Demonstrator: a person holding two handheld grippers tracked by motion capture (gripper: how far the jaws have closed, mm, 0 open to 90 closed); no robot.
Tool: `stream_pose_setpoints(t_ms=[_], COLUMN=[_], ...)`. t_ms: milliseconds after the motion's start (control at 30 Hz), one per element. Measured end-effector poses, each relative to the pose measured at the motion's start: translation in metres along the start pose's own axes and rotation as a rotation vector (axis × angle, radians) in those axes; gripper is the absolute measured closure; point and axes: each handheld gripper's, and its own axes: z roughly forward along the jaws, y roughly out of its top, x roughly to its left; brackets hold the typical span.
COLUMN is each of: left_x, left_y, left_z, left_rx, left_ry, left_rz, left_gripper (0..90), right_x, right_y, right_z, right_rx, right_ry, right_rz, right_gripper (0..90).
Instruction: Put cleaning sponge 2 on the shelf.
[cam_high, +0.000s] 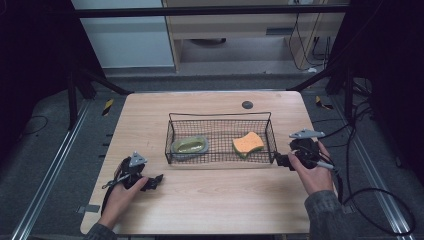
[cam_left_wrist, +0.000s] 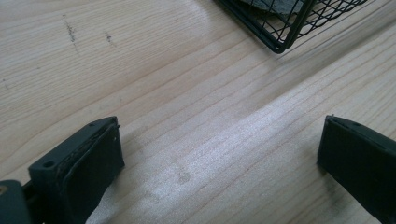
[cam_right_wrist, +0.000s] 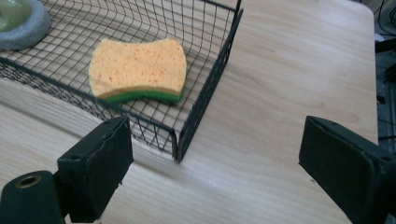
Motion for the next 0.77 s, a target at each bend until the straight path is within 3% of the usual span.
stream_pose_setpoints(t_ms=[167,400,667,767], left_x=[0.000,0.000,0.000,0.000], left_y=[0.000,0.000,0.000,0.000], left_z=[0.000,0.000,0.000,0.000], left_rx=[0.001,0.001,0.001,0.001], left_ry=[0.000,0.000,0.000,-0.001], left_rz=[0.004,0.004,0.004,0.003], left_gripper=[0.0,0.0,0.0,0.0], right_x=[-0.001,0.000,0.003,0.004], right_y=[-0.024,-0.055,-0.074,-0.076], right_z=[0.006,0.031,0.057,0.061], right_rx=[-0.011,0.003,0.021,0.009], right_ry=[-0.005,-0.020,-0.021,0.001], right_rz=[0.007,0.015,0.035,0.063], right_gripper=[9.8,9.1,6.9,5.8])
